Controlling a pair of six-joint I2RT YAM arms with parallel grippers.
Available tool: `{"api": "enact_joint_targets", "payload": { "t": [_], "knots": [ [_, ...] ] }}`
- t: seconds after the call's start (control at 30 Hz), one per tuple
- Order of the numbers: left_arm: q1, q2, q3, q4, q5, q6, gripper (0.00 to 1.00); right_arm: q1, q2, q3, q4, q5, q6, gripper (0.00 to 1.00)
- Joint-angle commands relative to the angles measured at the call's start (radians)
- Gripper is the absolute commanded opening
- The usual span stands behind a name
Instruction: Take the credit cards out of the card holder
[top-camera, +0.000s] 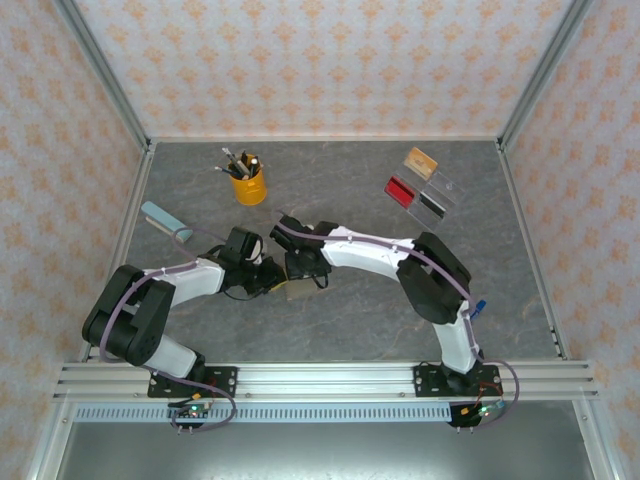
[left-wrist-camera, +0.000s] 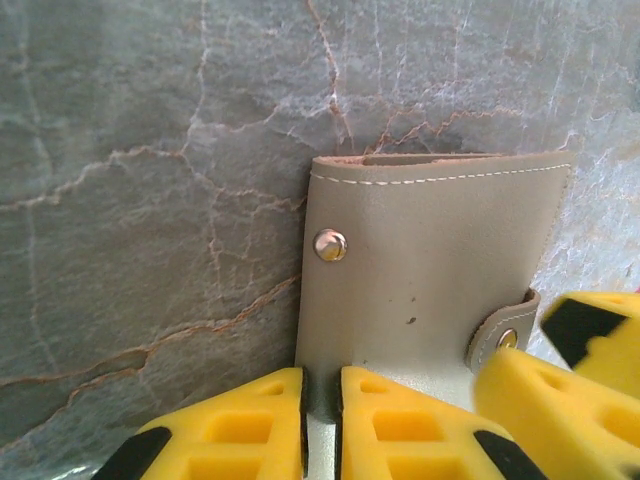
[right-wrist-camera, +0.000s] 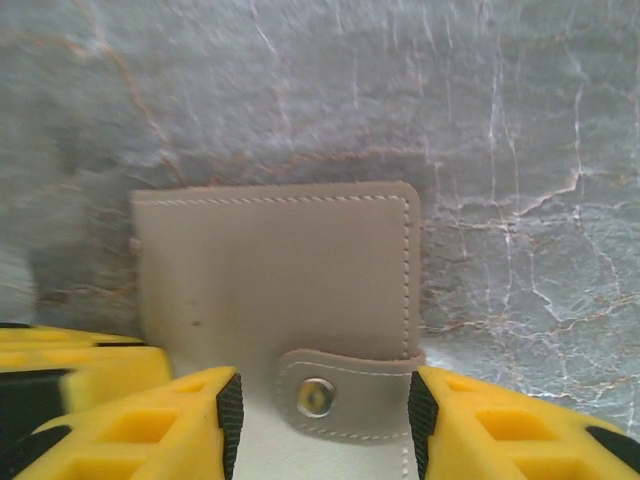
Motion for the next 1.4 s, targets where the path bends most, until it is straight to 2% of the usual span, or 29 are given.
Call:
{"api": "enact_joint_targets", "payload": {
  "t": [0.0, 0.17, 0.37, 0.53, 0.77, 1.03, 1.37],
  "knots": [
    [0.003, 0.034, -0.007, -0.07, -0.023, 0.018, 0.15, 0.004, 0.022, 0.023, -0.059, 0.009, -0.037, 0.49],
    [0.004, 0.039, -0.009, -0.064, -0.021, 0.017, 0.15, 0.004, 0.057, 0.022, -0.07, 0.015, -0.025, 0.48],
    [0.003, 0.039, -0.011, -0.064, -0.023, 0.017, 0.15, 0.001, 0.058, 0.001, -0.037, 0.039, 0.004, 0.37],
    [0.003, 0.03, -0.018, -0.063, -0.024, 0.017, 0.15, -0.028, -0.002, -0.097, 0.097, -0.051, 0.071, 0.29],
    [0.003, 0.028, -0.023, -0.062, -0.024, 0.014, 0.15, -0.098, -0.106, -0.256, 0.304, -0.197, 0.164, 0.25],
    [0.003, 0.027, -0.018, -0.054, -0.016, 0.006, 0.15, -0.125, -0.125, -0.306, 0.352, -0.233, 0.219, 0.22],
    [0.003, 0.014, -0.017, -0.054, -0.009, 0.002, 0.15, -0.166, -0.161, -0.416, 0.472, -0.286, 0.369, 0.18]
  ]
}}
